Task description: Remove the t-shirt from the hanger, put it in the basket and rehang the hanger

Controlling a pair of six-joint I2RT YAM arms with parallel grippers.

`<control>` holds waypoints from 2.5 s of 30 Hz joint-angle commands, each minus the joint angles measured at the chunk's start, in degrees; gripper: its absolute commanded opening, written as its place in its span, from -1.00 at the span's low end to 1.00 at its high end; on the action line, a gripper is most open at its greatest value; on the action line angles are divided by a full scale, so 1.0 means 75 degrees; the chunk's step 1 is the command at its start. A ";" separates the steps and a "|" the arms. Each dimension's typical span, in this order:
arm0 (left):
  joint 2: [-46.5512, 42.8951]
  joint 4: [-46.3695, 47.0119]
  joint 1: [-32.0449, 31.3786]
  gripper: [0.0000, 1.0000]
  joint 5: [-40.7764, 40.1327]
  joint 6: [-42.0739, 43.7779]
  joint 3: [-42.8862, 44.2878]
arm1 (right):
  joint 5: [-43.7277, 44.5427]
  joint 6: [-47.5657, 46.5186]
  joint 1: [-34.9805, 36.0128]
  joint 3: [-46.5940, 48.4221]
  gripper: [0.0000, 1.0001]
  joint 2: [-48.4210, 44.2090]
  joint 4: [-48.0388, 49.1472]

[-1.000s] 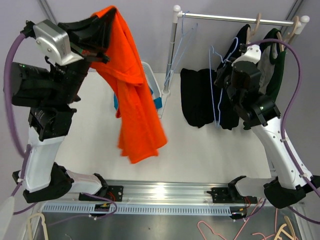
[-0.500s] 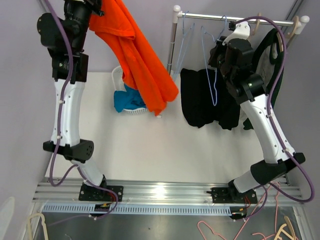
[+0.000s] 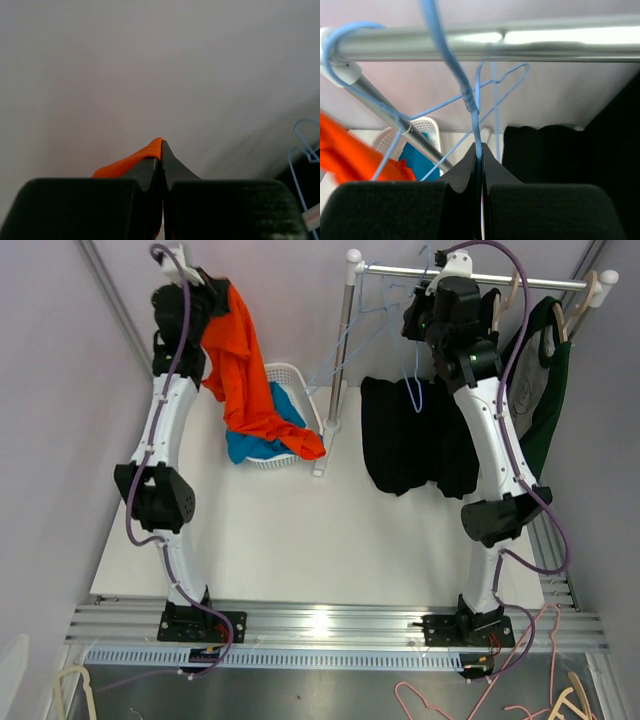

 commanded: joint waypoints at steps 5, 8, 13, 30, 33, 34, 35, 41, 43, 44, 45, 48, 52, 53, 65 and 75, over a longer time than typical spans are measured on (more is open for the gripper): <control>-0.0638 0.0154 -0.0788 -0.99 -0.0296 -0.0599 -0.2949 | -0.1019 0.0492 -0.0091 0.0754 -1.00 0.0551 -0.0396; -0.0933 -0.0685 -0.1105 -0.99 -0.0764 -0.1183 -0.3888 | -0.1230 0.0656 -0.0091 0.0730 -1.00 0.0634 -0.0419; -0.0770 -0.2259 -0.1246 -0.99 -0.0403 -0.2437 -0.4542 | -0.1301 0.0669 -0.0032 0.0380 -1.00 0.0529 -0.0408; -0.0428 -0.5342 -0.1023 0.99 -0.0225 -0.2300 -0.2424 | -0.0435 0.0329 -0.0032 0.0086 -0.32 -0.0373 -0.0465; -0.1552 -0.5330 -0.1292 0.99 -0.0939 -0.1891 -0.2471 | 0.0023 0.0142 -0.0055 0.0051 0.08 -0.0596 -0.0583; -0.1845 -0.5365 -0.1409 0.99 -0.1382 -0.1784 -0.2448 | 0.0116 0.0083 -0.0055 0.0027 0.10 -0.0655 -0.0618; -0.2126 -0.5389 -0.1653 0.99 -0.1653 -0.1656 -0.2459 | 0.0198 0.0013 -0.0055 -0.0008 0.11 -0.0841 -0.0641; -0.4166 -0.5203 -0.3058 0.99 -0.2556 -0.1233 -0.3499 | 0.1509 -0.0362 -0.0020 -0.0921 0.18 -0.2058 -0.0969; -0.4727 -0.5143 -0.3505 0.99 -0.2827 -0.1244 -0.3934 | 0.2501 -0.0398 -0.0009 -0.0957 0.18 -0.2213 -0.1460; -0.4893 -0.4864 -0.3948 0.99 -0.2932 -0.1221 -0.4446 | 0.2879 -0.0421 0.0003 -0.0899 0.29 -0.2225 -0.1648; -0.5046 -0.4757 -0.4208 0.99 -0.3084 -0.1163 -0.4591 | 0.3208 -0.0479 -0.0020 -0.0922 0.31 -0.2225 -0.1847; -0.5387 -0.4289 -0.5169 0.99 -0.3552 -0.0789 -0.5047 | 0.3282 -0.0515 -0.0405 -0.0969 0.30 -0.2097 -0.1896; -0.5352 -0.4089 -0.5897 0.99 -0.3590 -0.0542 -0.5282 | 0.3000 -0.0597 -0.0945 -0.0385 0.27 -0.1537 -0.2036; -0.5352 -0.4065 -0.5991 0.99 -0.3590 -0.0518 -0.5318 | 0.2977 -0.0620 -0.1027 -0.0197 0.28 -0.1383 -0.2106; -0.5656 -0.3410 -0.6578 0.99 -0.3672 -0.0260 -0.6441 | 0.2204 -0.0866 -0.2012 0.0930 0.18 -0.0046 -0.1545; -0.6195 -0.2682 -0.6789 0.99 -0.3835 -0.0061 -0.7427 | 0.1571 -0.1148 -0.2411 0.0778 -0.39 0.0119 -0.0549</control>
